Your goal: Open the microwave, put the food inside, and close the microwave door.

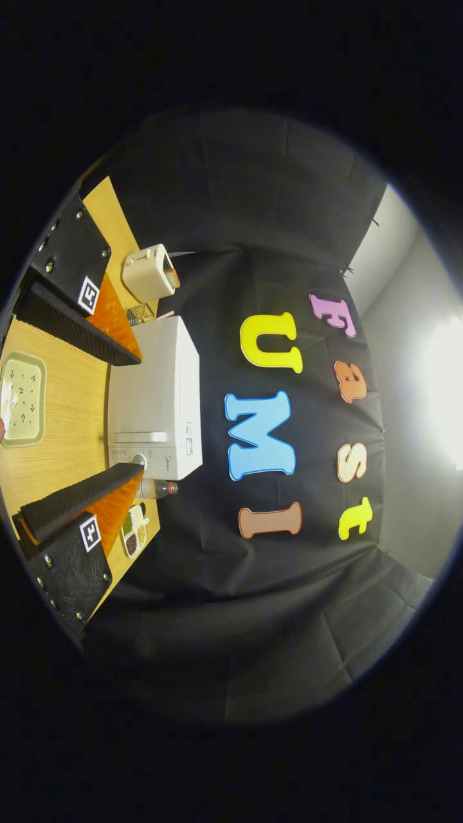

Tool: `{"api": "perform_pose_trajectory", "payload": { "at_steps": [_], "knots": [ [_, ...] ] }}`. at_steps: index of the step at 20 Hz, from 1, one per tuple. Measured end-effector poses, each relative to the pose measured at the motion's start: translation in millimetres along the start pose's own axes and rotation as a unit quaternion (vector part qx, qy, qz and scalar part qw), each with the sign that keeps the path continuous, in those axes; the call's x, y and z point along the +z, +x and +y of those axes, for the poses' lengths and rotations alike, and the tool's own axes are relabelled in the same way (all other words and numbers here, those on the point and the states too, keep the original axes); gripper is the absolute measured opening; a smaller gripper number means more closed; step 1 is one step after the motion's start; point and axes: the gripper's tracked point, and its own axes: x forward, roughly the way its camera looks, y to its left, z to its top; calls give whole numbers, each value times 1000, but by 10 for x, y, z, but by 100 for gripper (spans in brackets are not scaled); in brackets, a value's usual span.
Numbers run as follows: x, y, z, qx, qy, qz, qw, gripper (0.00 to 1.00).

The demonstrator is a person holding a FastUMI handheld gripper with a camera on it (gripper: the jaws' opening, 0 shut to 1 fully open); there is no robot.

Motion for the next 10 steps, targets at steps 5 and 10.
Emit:
{"api": "perform_pose_trajectory", "payload": {
  "at_steps": [5,10],
  "knots": [
    [32,3,-45,2,-1,-3,1000,98],
    [66,-25,-76,4,-3,-8,1000,98]
  ]
}}
